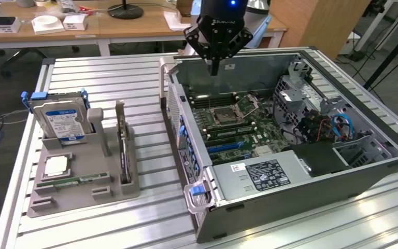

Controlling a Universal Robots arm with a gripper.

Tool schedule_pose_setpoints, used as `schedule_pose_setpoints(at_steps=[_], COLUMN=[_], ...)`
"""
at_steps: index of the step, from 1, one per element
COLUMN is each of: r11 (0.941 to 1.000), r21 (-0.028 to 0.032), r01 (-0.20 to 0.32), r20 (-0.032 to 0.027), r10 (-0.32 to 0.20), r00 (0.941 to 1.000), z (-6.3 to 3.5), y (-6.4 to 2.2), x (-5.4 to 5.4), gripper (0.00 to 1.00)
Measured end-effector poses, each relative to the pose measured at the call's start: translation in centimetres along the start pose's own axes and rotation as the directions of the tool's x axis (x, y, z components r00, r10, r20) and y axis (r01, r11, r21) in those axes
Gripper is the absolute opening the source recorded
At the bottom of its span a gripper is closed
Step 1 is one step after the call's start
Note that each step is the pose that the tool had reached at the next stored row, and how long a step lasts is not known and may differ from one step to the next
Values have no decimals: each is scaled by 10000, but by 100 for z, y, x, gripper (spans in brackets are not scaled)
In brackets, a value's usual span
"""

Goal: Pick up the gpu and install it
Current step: 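Reach for the gpu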

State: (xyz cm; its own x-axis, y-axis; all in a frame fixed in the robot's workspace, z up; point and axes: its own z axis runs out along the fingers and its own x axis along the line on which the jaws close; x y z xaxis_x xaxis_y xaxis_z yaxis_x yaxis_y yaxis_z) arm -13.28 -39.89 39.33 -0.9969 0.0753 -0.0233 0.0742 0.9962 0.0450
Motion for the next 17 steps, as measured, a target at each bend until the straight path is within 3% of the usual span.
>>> schedule_pose_setpoints(at_steps=[17], r11=[10000], r21=[0], r01=[-1], r20=[1], r10=[1], r00=[10000], z=[-8], y=[-25], x=[330], gripper=[11])
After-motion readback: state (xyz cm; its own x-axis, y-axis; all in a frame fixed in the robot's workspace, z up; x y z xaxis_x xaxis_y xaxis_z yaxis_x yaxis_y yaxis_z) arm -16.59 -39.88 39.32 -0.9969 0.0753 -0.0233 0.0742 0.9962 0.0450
